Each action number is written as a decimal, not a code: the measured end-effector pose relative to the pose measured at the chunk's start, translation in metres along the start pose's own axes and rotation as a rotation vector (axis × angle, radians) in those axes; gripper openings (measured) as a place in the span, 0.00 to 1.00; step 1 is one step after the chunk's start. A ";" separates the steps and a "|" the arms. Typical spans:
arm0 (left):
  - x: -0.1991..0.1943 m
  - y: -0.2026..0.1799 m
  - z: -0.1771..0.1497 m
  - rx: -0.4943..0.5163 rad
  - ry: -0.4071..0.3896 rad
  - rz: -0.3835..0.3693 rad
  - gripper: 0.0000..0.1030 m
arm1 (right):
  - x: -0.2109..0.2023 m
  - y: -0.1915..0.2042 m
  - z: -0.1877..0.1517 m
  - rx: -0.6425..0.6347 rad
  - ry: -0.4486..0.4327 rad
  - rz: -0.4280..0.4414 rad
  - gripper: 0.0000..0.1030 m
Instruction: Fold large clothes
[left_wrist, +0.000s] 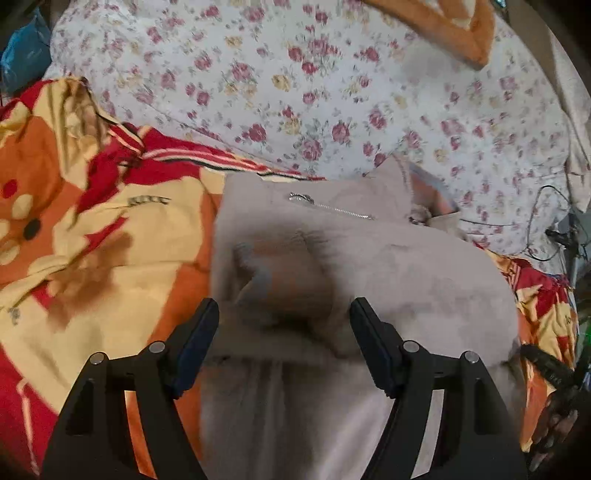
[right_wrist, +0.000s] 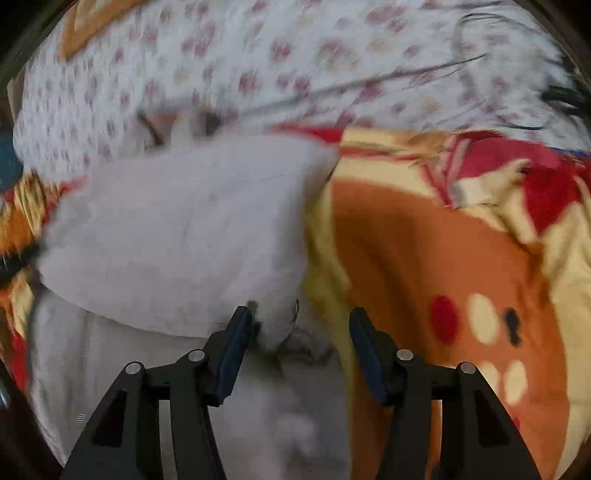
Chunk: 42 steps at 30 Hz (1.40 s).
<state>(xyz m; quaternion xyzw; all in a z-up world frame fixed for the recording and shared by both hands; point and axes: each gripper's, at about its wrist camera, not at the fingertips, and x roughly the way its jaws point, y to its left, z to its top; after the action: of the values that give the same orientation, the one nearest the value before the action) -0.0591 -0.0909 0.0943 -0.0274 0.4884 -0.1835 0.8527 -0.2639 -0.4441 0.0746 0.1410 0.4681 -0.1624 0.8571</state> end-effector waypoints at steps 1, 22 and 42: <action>-0.006 0.003 -0.003 0.002 -0.012 0.004 0.71 | -0.010 -0.004 -0.004 0.009 -0.016 0.004 0.56; -0.066 0.042 -0.104 -0.090 0.055 -0.046 0.71 | -0.008 -0.021 -0.063 0.037 0.010 0.040 0.28; -0.085 0.046 -0.164 -0.034 0.109 -0.077 0.73 | -0.067 -0.018 -0.115 -0.026 0.129 0.148 0.60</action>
<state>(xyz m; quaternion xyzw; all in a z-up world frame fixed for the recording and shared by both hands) -0.2231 0.0023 0.0682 -0.0507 0.5358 -0.2092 0.8165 -0.3922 -0.4060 0.0700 0.1740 0.5125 -0.0832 0.8367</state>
